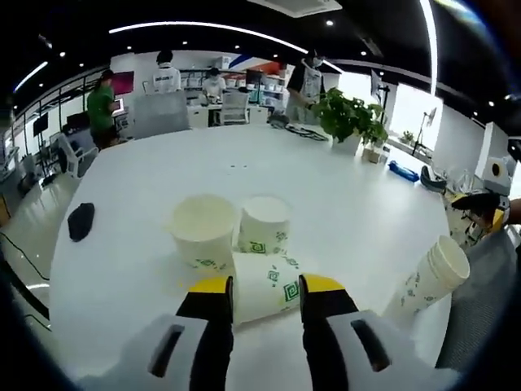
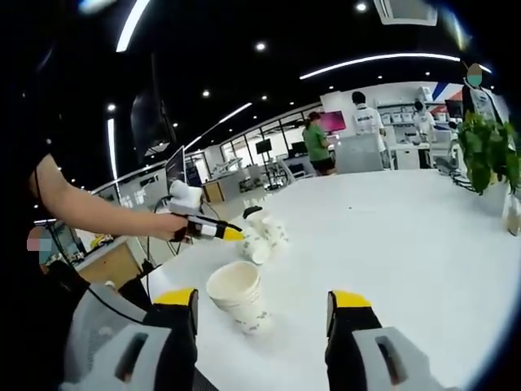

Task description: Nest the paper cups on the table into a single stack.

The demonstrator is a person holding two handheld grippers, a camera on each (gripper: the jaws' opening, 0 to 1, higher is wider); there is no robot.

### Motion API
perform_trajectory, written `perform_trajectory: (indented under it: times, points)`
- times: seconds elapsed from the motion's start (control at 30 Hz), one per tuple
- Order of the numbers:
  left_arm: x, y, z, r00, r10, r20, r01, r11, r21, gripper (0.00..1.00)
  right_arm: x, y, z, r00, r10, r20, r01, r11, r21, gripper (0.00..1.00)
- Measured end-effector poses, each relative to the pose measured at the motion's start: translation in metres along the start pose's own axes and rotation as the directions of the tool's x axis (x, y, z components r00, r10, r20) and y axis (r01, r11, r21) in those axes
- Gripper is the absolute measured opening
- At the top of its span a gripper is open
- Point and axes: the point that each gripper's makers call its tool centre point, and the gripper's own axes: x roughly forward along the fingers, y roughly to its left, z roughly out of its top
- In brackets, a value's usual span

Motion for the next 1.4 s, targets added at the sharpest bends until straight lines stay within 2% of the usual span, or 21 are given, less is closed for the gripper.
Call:
perform_trajectory:
  times: [0.13,0.23,0.33,0.57,0.97,1.23,1.27,1.4]
  points:
    - [0.001,-0.006,-0.002,0.999,-0.029,-0.019,0.029,1.0,-0.012,0.21,-0.001,-0.002,-0.002,1.0,-0.003,-0.006,0.003,1.0,0.008,0.62]
    - [-0.001,-0.011,-0.001,0.998,-0.059,-0.007,0.058,0.997,-0.055,0.15,-0.002,-0.004,-0.003,1.0,-0.008,-0.007,0.008,1.0,0.013,0.62]
    - [0.0,-0.014,-0.003,0.997,-0.08,-0.012,0.079,0.995,-0.06,0.09,-0.002,-0.006,-0.004,1.0,-0.012,-0.006,0.012,1.0,0.023,0.61]
    - [-0.004,-0.039,-0.009,0.984,-0.179,-0.02,0.178,0.982,-0.066,0.01,0.0,-0.006,-0.005,1.0,-0.01,-0.009,0.01,1.0,0.028,0.6]
    - [-0.013,-0.063,-0.001,0.974,-0.226,0.009,0.226,0.973,-0.041,0.0,-0.001,-0.005,-0.003,1.0,-0.011,0.004,0.011,1.0,0.029,0.58]
    - [-0.027,-0.073,0.008,0.973,-0.228,0.035,0.228,0.974,0.007,0.0,-0.002,-0.005,0.002,1.0,-0.01,0.018,0.009,1.0,0.027,0.57]
    - [-0.03,-0.082,0.011,0.973,-0.226,0.032,0.226,0.974,0.019,0.0,-0.002,-0.005,0.002,1.0,-0.01,0.018,0.009,1.0,0.026,0.57]
    - [-0.038,-0.089,0.018,0.976,-0.213,0.036,0.212,0.976,0.046,0.0,0.0,-0.002,0.006,1.0,-0.005,0.019,0.005,1.0,0.017,0.56]
